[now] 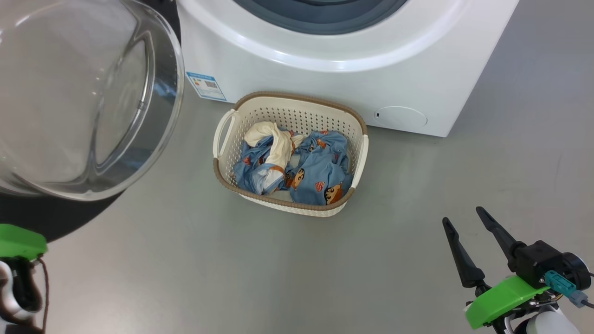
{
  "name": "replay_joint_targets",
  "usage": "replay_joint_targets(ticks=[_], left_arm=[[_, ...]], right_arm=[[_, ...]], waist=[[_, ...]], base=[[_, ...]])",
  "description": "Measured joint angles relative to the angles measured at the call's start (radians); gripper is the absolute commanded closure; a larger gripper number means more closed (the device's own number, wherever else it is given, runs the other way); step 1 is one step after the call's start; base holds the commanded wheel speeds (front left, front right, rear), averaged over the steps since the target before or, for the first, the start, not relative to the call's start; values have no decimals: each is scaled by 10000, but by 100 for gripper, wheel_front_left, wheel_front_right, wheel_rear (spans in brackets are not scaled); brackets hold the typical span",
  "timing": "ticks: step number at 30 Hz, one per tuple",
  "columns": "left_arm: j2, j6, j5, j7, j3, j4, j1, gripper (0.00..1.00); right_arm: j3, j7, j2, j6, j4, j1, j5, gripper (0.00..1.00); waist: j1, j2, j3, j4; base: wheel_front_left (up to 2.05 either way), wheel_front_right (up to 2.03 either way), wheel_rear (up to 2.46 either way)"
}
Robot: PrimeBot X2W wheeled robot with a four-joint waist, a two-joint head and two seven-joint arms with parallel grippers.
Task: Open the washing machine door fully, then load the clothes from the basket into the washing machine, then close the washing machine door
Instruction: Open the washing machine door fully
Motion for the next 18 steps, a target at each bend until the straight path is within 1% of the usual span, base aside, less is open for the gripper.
replay_joint_targets(ticks=[1, 6, 9, 10, 18], left_arm=[[0, 0, 0, 0, 0, 0, 0, 100], [-86, -261, 334, -61, 617, 485, -272, 100], [-215, -349, 633, -61, 966, 690, -476, 100], [-274, -437, 775, -63, 1158, 834, -590, 100], [-441, -732, 1337, -61, 1712, 955, -653, 100]], right_arm=[[0, 0, 0, 0, 0, 0, 0, 0], [38, 100, -23, 0, -100, -13, -13, 0], [59, 176, -38, 0, -157, -17, -13, 0], [77, 190, -54, 0, -182, -29, -13, 0], [82, 261, -82, 0, -215, -199, -13, 0]], waist=[[0, 0, 0, 0], [0, 0, 99, 13], [0, 0, 126, 19], [0, 0, 143, 5], [0, 0, 69, -44]], base=[[0, 0, 0], [0, 0, 0], [0, 0, 0], [0, 0, 0], [0, 0, 0]])
